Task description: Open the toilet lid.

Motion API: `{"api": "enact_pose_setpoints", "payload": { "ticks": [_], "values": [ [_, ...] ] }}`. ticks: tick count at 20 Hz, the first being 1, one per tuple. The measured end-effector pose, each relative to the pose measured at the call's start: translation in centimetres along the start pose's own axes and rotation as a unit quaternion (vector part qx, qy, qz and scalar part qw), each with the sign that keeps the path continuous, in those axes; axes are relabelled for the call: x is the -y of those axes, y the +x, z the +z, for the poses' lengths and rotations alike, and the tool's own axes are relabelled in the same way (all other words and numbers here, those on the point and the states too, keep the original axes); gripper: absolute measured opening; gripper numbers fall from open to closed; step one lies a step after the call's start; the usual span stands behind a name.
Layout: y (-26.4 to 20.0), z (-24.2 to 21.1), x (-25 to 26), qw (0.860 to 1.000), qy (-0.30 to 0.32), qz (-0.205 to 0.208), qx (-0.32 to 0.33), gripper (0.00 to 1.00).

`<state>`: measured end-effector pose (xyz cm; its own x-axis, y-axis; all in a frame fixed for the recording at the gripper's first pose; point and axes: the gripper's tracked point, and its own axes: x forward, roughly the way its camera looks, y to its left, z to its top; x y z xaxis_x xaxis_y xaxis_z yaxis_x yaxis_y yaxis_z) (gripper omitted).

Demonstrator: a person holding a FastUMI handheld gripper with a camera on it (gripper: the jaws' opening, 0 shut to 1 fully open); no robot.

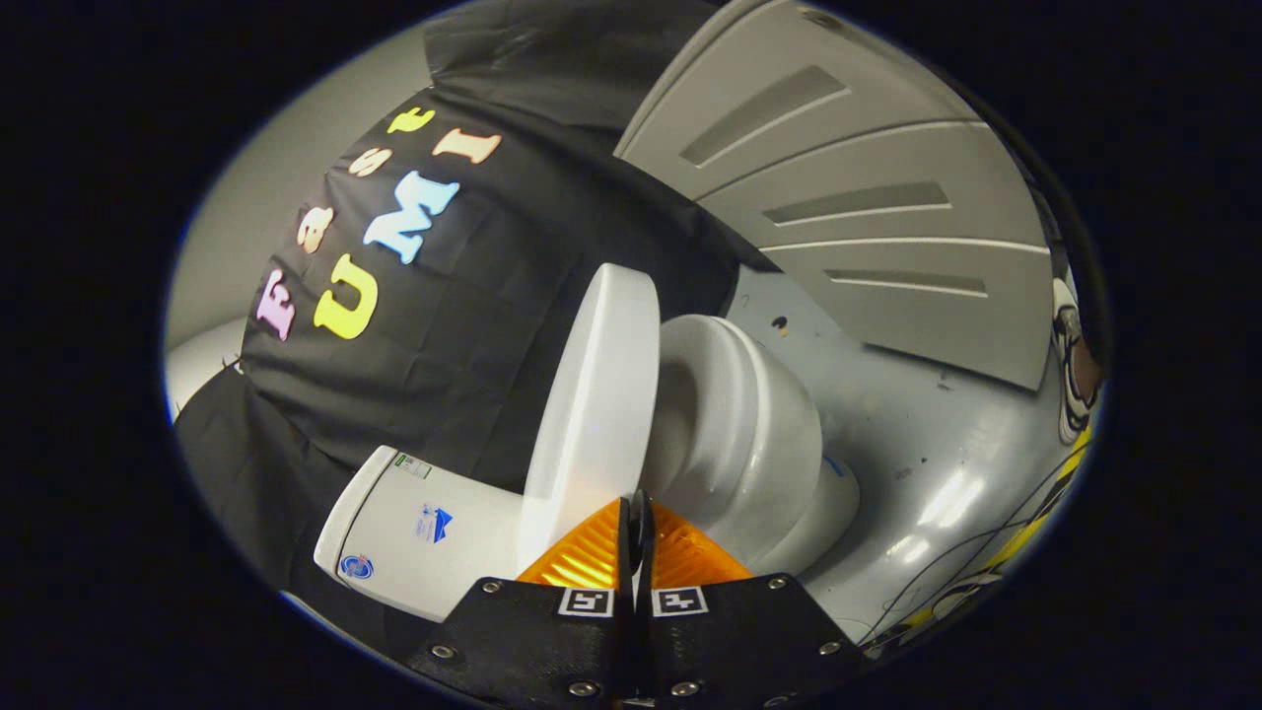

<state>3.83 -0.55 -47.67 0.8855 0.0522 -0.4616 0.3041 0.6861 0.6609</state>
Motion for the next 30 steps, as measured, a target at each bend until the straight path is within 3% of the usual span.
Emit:
{"api": "enact_pose_setpoints", "payload": {
  "ticks": [5, 9, 17, 21, 30],
  "values": [
    [-1.5, 1.5, -6.3, 0.994, -0.105, 0.014, 0.006, 0.00],
    [-2.0, 1.5, -9.6, 0.980, -0.200, -0.002, 0.000, 0.00],
    [-2.4, 1.4, -12.5, 0.969, -0.246, -0.019, 0.011, 0.00],
    [-2.6, 1.0, -14.8, 0.940, -0.338, -0.030, 0.018, 0.00],
    [-2.8, 0.0, -19.5, 0.923, -0.382, -0.035, 0.023, 0.00]
  ]
}}
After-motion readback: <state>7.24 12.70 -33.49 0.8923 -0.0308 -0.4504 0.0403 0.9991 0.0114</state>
